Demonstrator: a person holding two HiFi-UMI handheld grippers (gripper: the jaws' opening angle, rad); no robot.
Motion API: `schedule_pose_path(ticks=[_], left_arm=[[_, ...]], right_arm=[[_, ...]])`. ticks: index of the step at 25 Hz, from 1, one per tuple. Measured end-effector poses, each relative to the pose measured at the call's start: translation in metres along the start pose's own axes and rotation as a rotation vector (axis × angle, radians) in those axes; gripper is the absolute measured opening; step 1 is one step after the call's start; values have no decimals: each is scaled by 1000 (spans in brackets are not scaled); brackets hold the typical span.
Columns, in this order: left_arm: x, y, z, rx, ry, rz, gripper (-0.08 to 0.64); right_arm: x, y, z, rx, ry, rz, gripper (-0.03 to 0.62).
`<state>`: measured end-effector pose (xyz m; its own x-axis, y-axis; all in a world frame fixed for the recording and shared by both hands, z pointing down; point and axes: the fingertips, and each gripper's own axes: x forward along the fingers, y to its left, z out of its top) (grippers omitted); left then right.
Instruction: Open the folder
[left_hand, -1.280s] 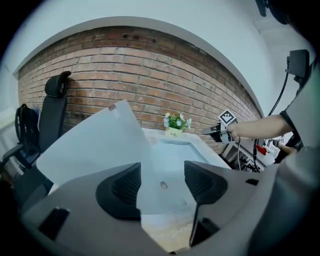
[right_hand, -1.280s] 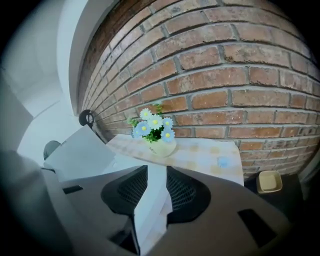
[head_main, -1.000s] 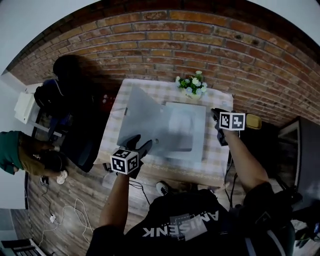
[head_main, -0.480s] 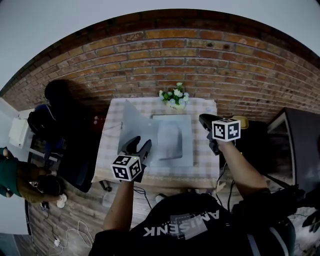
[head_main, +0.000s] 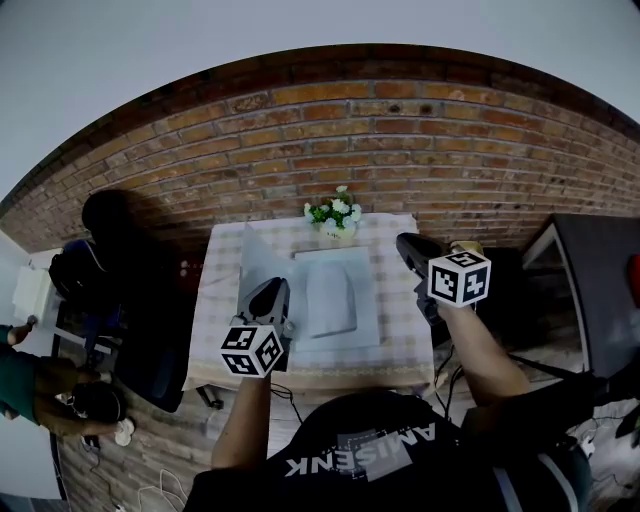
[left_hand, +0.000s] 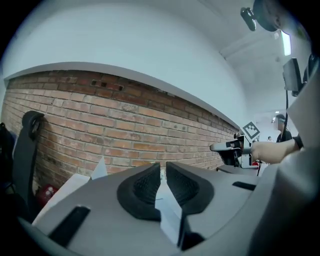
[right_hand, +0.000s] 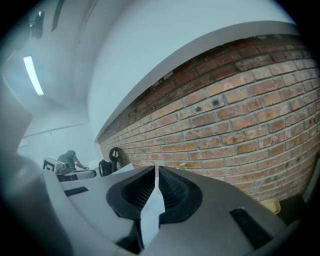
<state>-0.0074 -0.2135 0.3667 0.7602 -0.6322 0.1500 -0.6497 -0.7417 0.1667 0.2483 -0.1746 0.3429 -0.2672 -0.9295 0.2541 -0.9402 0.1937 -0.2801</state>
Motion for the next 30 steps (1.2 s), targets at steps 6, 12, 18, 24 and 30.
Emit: schedule_pose_path(ticks=[6, 12, 18, 24, 30], left_arm=[[-6, 4, 19, -3, -23, 37, 15], [-13, 11, 36, 35, -52, 87, 14], [-16, 12, 44, 83, -63, 124, 12], [-18, 17, 47, 74, -72, 132, 12], [-18, 17, 50, 80, -77, 133, 12]], right_arm=[[-19, 12, 25, -22, -69, -12, 54], [-26, 23, 33, -45, -99, -16, 51], [-28, 28, 40, -81, -130, -30, 46], [-27, 35, 44, -100, -135, -23, 43], [-31, 33, 49, -129, -149, -44, 41]])
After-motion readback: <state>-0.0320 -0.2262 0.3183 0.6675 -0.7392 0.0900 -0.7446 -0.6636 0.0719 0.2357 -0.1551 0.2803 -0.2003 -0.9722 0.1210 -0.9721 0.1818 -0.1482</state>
